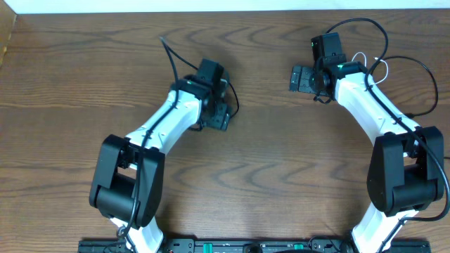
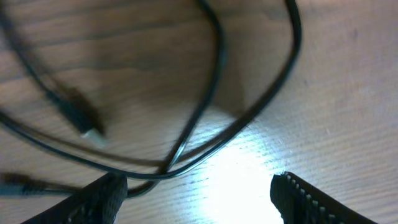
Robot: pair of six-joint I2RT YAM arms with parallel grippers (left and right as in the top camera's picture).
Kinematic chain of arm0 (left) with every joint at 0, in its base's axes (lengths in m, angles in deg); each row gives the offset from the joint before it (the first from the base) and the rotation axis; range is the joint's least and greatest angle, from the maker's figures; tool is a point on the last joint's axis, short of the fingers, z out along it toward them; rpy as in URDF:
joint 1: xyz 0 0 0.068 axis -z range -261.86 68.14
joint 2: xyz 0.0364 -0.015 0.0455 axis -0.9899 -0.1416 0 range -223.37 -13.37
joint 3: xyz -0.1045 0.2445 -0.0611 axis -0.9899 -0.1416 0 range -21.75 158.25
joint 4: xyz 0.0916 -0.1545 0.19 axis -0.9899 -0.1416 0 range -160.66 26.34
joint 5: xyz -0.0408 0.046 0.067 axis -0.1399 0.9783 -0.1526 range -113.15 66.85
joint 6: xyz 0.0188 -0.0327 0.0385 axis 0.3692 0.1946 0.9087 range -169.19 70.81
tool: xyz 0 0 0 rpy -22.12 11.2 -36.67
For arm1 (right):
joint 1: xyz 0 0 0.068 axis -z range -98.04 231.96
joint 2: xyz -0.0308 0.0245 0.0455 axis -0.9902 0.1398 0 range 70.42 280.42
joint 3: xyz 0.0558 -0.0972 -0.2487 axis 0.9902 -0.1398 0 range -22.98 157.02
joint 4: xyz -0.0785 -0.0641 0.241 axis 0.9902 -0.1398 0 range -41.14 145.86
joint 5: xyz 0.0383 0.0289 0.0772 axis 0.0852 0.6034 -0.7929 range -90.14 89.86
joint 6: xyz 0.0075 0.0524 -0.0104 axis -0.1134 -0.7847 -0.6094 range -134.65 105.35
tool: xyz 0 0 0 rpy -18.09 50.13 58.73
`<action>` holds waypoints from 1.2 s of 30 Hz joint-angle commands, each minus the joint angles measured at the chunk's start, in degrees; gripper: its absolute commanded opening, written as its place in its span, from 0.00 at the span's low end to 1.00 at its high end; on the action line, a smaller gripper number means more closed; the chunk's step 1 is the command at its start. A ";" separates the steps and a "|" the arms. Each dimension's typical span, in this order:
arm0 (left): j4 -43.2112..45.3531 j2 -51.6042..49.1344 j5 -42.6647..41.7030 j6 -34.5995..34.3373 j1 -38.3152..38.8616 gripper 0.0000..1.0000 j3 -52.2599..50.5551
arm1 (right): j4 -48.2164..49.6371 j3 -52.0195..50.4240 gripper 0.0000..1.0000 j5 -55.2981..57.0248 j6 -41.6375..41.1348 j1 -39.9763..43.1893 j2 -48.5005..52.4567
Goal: Untangle cables
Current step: 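Grasp the black cable with the left gripper and lift it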
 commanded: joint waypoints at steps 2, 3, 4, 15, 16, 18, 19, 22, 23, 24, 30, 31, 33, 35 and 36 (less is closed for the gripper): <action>4.17 -0.68 0.50 7.10 1.29 0.80 -3.65 | -0.09 -0.42 0.99 1.05 0.68 0.04 0.13; 5.14 -0.76 0.52 7.10 1.31 0.80 -4.20 | -0.09 -0.42 0.99 1.05 0.68 0.04 0.13; 5.99 -0.92 0.52 7.10 1.29 0.80 -4.61 | -0.09 -0.42 0.98 1.05 0.68 0.04 0.13; 9.66 -8.74 0.74 7.10 1.29 0.41 -4.92 | -0.31 -0.42 0.96 1.01 0.68 0.04 0.13; 9.64 -8.76 0.74 7.15 1.29 0.24 -4.87 | -0.35 -0.42 0.96 1.01 0.68 0.04 0.13; 9.44 -8.09 0.72 7.43 1.29 0.08 -4.85 | -0.39 -0.42 0.94 1.03 0.68 0.04 0.13; 9.35 -7.52 0.68 7.56 1.29 0.07 -4.85 | -0.44 -0.42 0.94 1.01 0.68 0.04 0.13; 8.83 -4.92 -2.78 7.54 1.29 0.07 -4.74 | -0.48 -0.42 0.86 0.33 0.68 0.04 0.13; 8.79 -3.63 -4.33 7.52 1.27 0.08 -4.66 | -0.46 -0.42 0.77 -0.31 0.68 0.04 0.13; 8.85 -1.86 -6.19 7.52 1.27 0.08 -4.61 | -0.42 -0.42 0.73 -1.27 0.70 0.04 0.13; 9.01 9.31 -13.22 7.52 1.29 0.07 -3.13 | 1.09 -0.42 0.57 -14.86 2.32 0.55 0.13; 9.01 11.04 -13.99 7.56 1.27 0.08 -3.13 | 1.60 -0.42 0.59 -18.21 3.58 0.72 0.13; 9.01 14.75 -14.38 7.58 1.27 0.08 -3.13 | 3.06 -0.42 0.62 -30.23 6.82 1.36 0.13; 8.98 17.46 -14.34 8.52 1.29 0.08 -3.13 | 4.04 -0.42 0.71 -39.41 6.27 2.14 0.13; 8.94 18.47 -14.34 9.14 1.29 0.07 -3.15 | 4.46 -0.42 0.76 -43.63 5.18 2.60 0.13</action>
